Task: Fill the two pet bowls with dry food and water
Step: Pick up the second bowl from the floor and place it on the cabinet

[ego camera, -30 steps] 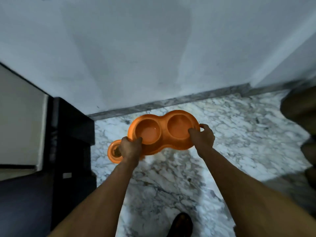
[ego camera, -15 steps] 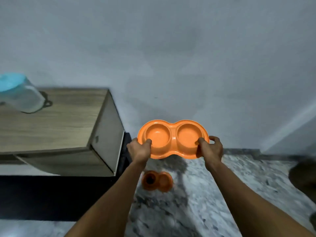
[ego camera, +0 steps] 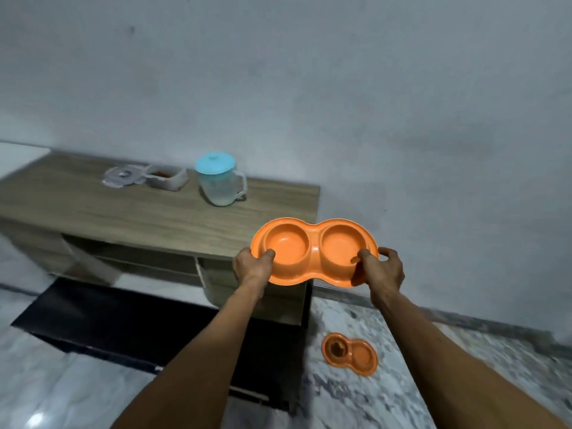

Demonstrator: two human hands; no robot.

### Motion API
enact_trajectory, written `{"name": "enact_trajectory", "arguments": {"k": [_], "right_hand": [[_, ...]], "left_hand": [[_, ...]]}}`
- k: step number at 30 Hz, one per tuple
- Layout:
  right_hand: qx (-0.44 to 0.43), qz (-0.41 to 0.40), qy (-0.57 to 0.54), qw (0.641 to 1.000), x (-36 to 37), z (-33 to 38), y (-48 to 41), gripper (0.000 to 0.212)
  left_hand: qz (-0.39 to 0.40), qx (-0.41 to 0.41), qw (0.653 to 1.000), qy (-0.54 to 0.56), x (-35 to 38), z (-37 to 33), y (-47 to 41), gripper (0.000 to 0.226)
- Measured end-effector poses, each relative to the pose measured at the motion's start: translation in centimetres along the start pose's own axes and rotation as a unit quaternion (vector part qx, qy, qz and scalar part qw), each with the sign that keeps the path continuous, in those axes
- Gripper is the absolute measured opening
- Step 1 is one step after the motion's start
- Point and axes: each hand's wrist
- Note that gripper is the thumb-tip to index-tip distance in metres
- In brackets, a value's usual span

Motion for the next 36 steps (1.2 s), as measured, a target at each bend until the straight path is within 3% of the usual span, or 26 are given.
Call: {"name": "enact_trajectory", "arguments": {"k": [9,19,28,36], "right_hand": [[-0.043,0.090,0.018,0.995,15.8,6.9,6.7,0.056],[-0.024,0.139,0.027,0.990,32.4,12.5,9.7,0.055],[0.011,0.127,0.056,0.990,42.8,15.3,11.1,0.057],[0.048,0.058,0.063,0.995,49.9,17.2,12.7,0.056]], "left_hand": [[-0.080,-0.001,0.997,0.012,-14.3,-2.5,-10.0,0.035],[-0.112,-0.008,0.994,0.000,-23.5,-4.1,-23.7,0.039],[-0.066,-0.006,0.997,-0.040,-28.2,-4.1,-34.3,0.025],[0.042,-0.026,0.993,-0.106,-31.2,-3.5,-44.4,0.019]]}}
Point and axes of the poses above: each hand's wrist, its own y-axis away from the middle knuckle, its own x-axis out of the palm, z = x × y, and after that the axes turned 12 degrees about y, right-handed
